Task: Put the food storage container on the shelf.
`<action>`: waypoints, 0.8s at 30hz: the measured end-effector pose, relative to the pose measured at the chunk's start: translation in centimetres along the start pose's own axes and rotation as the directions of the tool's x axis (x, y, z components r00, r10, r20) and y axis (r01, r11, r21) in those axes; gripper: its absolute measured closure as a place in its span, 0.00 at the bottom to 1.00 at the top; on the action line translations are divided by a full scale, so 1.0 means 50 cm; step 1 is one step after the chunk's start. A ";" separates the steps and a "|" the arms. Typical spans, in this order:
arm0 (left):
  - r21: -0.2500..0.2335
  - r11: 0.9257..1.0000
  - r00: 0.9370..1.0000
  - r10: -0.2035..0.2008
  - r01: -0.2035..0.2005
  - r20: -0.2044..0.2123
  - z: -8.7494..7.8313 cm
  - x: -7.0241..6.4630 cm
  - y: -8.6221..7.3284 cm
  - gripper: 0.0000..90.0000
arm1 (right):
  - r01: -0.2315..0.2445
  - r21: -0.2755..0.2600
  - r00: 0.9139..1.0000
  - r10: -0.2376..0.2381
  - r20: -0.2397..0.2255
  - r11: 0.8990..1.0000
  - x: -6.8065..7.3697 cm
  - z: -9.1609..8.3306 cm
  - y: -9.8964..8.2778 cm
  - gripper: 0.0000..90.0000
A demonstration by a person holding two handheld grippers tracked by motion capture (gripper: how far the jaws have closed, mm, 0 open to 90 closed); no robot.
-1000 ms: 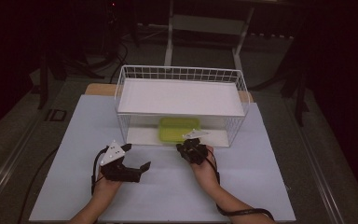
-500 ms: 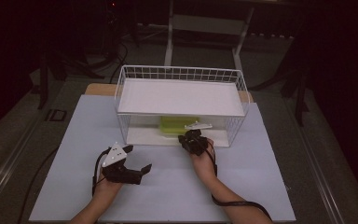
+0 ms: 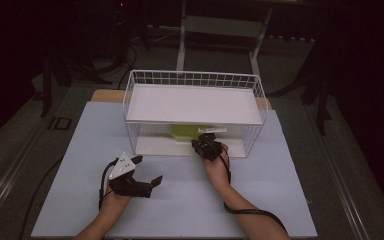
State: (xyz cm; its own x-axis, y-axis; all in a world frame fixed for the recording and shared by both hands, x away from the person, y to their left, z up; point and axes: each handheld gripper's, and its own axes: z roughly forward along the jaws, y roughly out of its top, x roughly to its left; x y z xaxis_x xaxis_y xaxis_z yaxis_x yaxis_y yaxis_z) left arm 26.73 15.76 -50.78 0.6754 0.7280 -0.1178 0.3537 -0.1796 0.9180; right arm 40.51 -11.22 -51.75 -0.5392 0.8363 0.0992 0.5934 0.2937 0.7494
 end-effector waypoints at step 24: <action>-0.010 1.000 1.000 -0.007 0.007 0.013 0.002 0.000 0.003 0.00 | 0.055 -0.041 0.996 -0.058 -0.066 0.998 0.029 -0.059 -0.020 0.82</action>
State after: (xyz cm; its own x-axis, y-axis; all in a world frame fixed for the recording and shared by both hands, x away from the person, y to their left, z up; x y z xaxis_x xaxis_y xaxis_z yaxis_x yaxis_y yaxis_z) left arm 26.84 15.64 -50.67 0.6815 0.7203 -0.1293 0.3519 -0.1676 0.9209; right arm 37.37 -11.67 -50.44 -0.6112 0.7853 0.0987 0.5374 0.3202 0.7801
